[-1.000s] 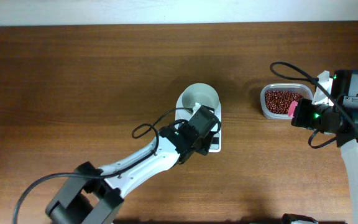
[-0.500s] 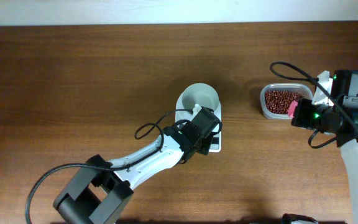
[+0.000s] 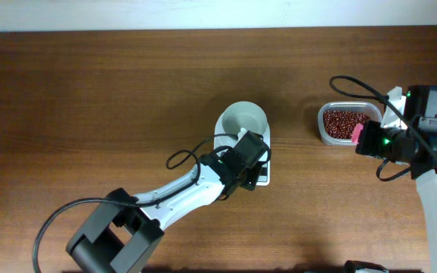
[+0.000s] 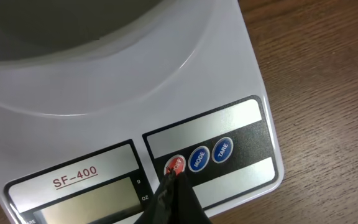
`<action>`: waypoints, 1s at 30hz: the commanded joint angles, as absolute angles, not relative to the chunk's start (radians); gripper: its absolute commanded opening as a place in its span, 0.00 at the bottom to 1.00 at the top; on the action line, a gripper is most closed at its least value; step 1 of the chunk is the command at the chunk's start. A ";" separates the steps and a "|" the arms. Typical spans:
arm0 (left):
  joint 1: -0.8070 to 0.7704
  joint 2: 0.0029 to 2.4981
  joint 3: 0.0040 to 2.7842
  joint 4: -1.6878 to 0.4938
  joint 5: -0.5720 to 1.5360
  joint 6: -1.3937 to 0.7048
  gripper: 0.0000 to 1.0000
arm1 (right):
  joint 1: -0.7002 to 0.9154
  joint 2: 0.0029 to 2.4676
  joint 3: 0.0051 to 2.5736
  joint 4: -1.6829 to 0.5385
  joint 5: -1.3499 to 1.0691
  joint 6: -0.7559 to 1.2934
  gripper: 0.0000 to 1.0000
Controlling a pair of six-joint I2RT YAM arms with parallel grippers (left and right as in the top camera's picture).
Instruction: Scoop and weigh 50g on scale
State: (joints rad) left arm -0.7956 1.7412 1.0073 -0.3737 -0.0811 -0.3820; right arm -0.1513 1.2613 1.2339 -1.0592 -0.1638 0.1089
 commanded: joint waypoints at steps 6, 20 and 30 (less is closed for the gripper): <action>-0.796 1.767 1.016 -0.368 -0.070 -0.365 0.00 | -0.157 1.254 1.258 -1.060 -0.173 0.108 0.04; -0.796 1.775 1.016 -0.355 -0.063 -0.350 0.00 | -0.157 1.254 1.258 -1.060 -0.173 0.108 0.04; -0.796 1.786 1.016 -0.349 -0.049 -0.350 0.00 | -0.157 1.254 1.258 -1.059 -0.173 0.108 0.04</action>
State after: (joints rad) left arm -0.7956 1.7714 1.0073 -0.3531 -0.0589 -0.3622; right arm -0.1513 1.2613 1.2339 -1.0592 -0.1638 0.1085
